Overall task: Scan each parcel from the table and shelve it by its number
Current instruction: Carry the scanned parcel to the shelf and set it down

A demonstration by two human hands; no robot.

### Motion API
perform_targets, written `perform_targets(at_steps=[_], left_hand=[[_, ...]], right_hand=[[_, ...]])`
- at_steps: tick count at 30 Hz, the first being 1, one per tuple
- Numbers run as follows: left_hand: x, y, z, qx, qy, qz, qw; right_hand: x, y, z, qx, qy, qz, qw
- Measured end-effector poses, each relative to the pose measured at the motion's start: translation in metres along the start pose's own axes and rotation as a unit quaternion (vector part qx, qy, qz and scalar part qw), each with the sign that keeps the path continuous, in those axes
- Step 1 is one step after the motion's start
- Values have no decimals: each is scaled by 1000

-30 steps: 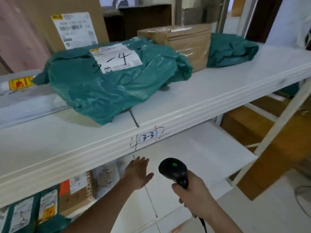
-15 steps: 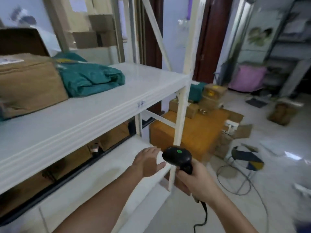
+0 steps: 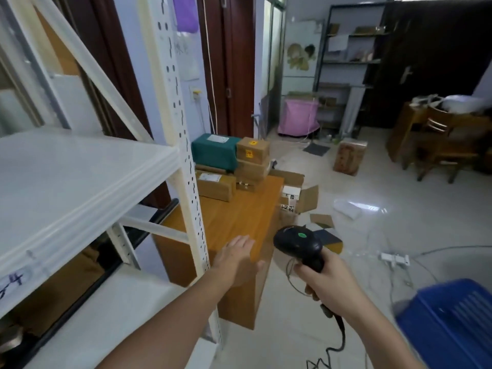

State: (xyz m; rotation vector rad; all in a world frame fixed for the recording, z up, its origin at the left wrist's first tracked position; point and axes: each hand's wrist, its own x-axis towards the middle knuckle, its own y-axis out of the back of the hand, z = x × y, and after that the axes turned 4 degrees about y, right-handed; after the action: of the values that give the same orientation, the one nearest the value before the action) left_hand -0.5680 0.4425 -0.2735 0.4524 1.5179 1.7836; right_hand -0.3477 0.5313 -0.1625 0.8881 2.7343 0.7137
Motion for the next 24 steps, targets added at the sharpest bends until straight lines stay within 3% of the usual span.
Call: perform_targets(at_steps=[17,24], left_hand=[[227,16,-19,30,19,4,999],[319,30,-25,-2,82,19,996]], right_hand=[[224,28,34,-2,-27,15,1000],[354,55,51,9,-5,-83,996]])
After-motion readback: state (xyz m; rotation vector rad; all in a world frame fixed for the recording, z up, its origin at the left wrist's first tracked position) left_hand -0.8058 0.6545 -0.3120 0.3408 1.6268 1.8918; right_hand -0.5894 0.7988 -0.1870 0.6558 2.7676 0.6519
